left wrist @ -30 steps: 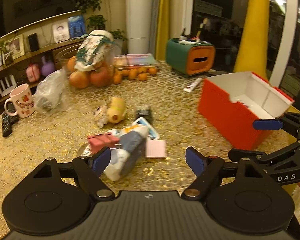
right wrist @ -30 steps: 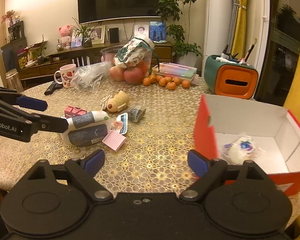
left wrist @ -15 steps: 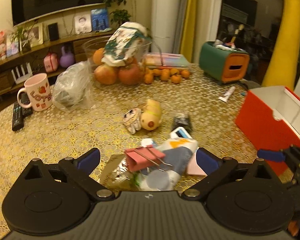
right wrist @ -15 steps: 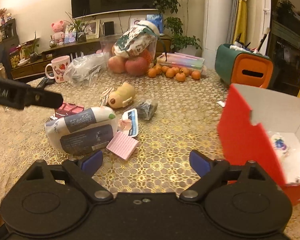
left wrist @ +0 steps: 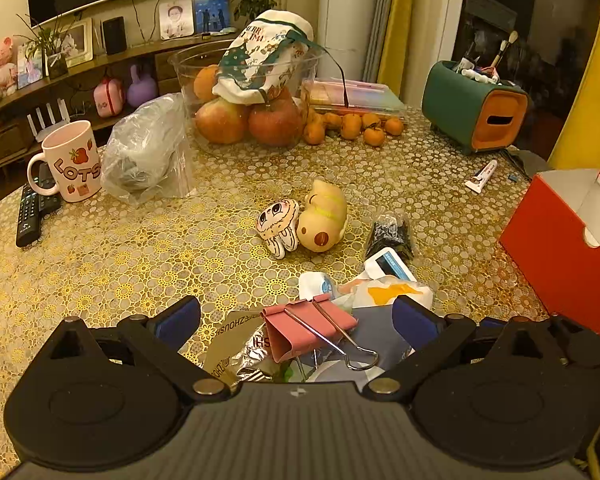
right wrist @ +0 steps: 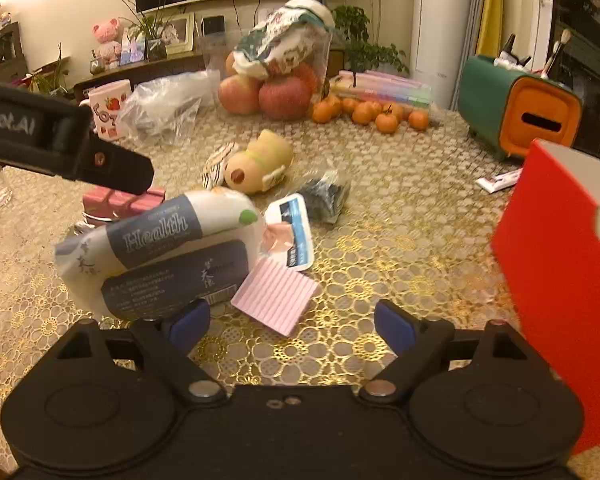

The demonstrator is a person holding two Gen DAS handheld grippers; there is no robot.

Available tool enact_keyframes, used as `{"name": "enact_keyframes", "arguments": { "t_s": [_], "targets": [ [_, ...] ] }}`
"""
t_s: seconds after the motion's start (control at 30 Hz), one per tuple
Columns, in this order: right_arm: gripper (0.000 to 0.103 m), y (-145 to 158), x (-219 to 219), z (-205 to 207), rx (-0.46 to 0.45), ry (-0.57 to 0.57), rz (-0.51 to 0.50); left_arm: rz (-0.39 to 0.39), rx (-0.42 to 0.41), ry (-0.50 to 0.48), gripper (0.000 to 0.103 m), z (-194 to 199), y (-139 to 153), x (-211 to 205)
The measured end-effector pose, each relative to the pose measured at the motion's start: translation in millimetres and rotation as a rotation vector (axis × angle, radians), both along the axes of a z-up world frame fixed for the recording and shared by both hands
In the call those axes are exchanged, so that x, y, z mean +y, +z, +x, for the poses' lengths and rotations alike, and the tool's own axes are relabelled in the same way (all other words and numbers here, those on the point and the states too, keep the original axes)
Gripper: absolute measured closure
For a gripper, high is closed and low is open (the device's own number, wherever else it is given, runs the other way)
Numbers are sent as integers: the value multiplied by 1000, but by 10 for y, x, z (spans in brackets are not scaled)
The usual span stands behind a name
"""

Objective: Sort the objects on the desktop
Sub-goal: 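Move both tools back to the cluttered pile on the table, then grasp the pink binder clip with the left gripper while the right grasps the pink note pad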

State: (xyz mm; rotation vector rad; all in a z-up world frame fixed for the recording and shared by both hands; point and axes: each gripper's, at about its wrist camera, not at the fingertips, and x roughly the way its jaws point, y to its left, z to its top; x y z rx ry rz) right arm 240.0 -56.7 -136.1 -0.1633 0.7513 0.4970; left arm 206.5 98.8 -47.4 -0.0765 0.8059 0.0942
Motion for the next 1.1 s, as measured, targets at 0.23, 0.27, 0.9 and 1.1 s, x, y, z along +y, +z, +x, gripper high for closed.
{"name": "enact_keyframes", "arguments": {
  "t_s": [0.23,0.27,0.9,1.1],
  "targets": [
    [21,-94,62,82,21,-10,-2,-5,29,34,0,81,-92,19],
    [22,-102,68,89,23,-11,-4,-7,33,40,0,97,-106,22],
    [32,-146,142,143,5,12,-29,43,49,53,4,257,-329,16],
    [50,-129,139,128,-8,13,-33,19,27,-5,34,224,-305,-63]
  ]
}}
